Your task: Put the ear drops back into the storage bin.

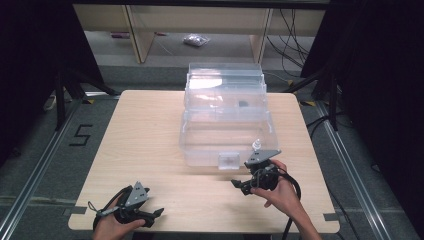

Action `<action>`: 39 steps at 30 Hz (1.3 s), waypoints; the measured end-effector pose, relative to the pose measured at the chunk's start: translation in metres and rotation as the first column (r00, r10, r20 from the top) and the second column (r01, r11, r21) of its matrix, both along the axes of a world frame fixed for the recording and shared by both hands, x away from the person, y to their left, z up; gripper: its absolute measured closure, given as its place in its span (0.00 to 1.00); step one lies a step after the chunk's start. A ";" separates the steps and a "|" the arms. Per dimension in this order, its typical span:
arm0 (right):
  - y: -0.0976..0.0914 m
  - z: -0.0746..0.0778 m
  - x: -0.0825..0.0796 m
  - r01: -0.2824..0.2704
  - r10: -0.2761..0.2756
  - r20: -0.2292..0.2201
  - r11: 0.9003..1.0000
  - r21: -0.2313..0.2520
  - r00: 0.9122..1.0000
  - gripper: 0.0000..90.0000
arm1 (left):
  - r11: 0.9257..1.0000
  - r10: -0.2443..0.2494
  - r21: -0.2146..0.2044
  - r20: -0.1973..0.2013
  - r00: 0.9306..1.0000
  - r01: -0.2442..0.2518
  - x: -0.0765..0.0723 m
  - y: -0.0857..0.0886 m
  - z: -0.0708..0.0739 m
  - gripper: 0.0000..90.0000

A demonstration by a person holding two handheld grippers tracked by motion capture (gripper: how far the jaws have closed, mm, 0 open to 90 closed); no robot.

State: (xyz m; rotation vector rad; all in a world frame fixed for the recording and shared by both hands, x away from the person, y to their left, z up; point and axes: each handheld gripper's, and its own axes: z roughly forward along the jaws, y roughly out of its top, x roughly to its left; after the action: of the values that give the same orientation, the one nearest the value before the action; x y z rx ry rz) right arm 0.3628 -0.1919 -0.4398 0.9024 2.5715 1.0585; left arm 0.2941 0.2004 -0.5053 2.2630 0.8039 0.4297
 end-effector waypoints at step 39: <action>-0.018 -0.045 -0.035 0.026 -0.028 -0.060 0.999 -0.028 0.998 0.22 | 1.000 0.007 0.001 0.007 1.000 -0.007 -0.001 0.000 0.000 0.19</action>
State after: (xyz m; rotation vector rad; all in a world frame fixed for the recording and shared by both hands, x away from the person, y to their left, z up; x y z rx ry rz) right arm 0.3280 -0.2096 -0.4851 0.9740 2.6079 1.0014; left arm 0.2931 0.2003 -0.5053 2.2593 0.8079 0.4413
